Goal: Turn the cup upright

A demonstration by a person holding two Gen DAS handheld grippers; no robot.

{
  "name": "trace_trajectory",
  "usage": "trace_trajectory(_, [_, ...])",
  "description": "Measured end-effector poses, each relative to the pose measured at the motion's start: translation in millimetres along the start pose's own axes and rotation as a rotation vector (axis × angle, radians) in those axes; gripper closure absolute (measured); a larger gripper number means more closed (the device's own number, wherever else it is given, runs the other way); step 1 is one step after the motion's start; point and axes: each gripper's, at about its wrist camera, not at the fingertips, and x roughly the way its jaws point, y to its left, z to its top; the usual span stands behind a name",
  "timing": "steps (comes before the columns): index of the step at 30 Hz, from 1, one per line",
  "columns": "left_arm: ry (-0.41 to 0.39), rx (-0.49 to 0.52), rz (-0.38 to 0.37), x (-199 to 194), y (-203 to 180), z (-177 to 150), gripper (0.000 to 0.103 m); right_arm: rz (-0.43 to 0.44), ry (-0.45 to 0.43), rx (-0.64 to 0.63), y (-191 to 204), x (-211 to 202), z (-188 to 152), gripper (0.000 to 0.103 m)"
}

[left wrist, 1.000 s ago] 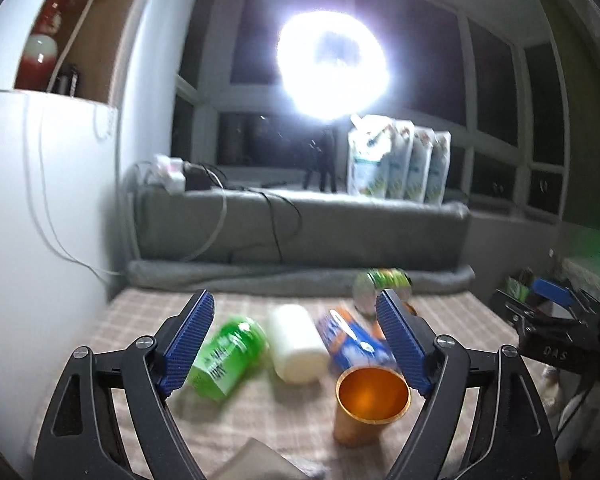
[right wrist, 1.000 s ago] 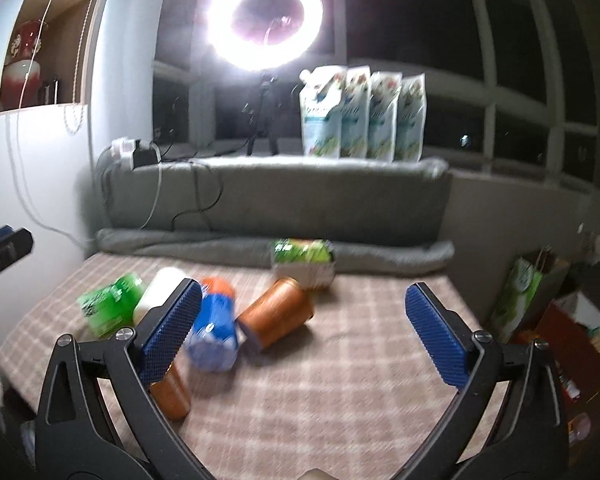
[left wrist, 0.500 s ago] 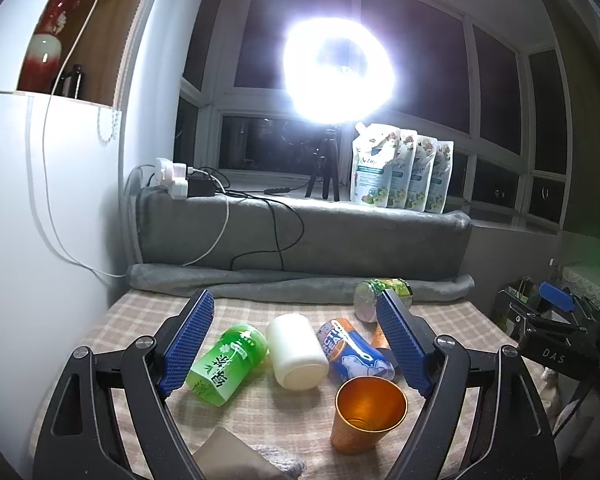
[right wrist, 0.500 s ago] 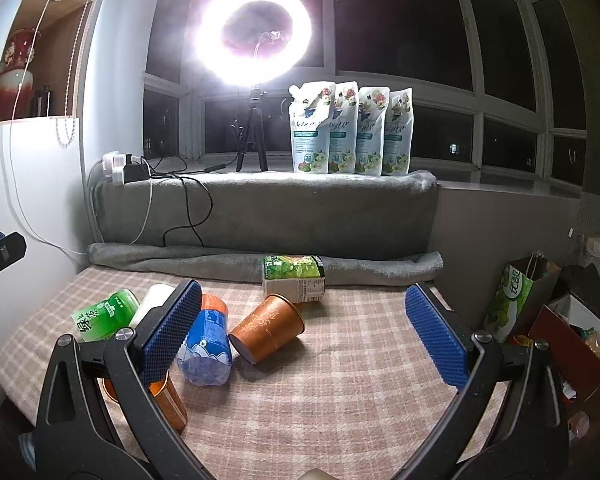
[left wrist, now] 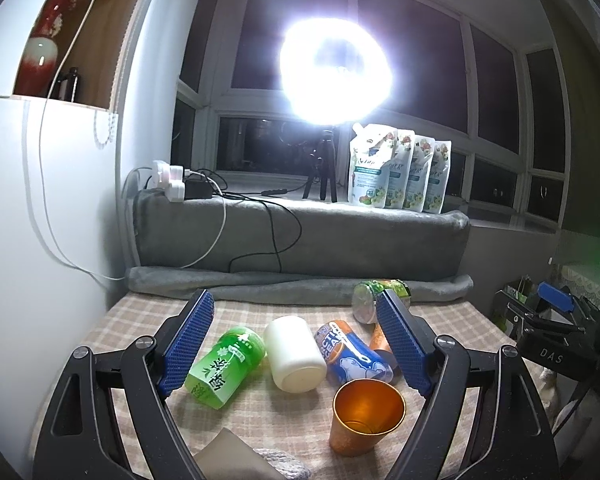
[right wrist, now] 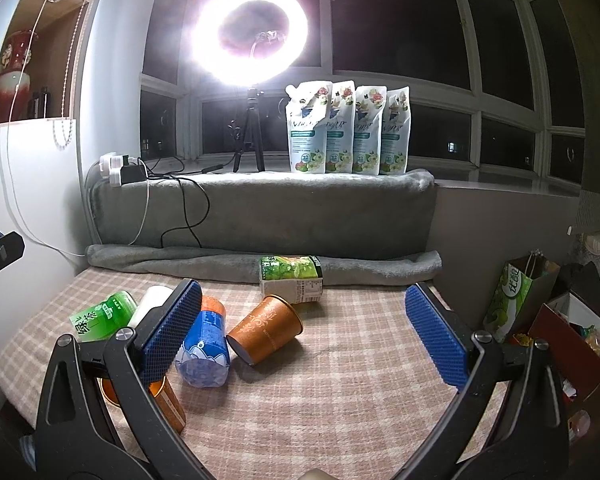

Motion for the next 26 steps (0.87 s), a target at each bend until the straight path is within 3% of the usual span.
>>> trace_trajectory(26, [-0.012,0.022,0.005,-0.1,0.5,2.1,0.02,0.01,0.014,-0.008,2.0,3.7,-3.6,0.0])
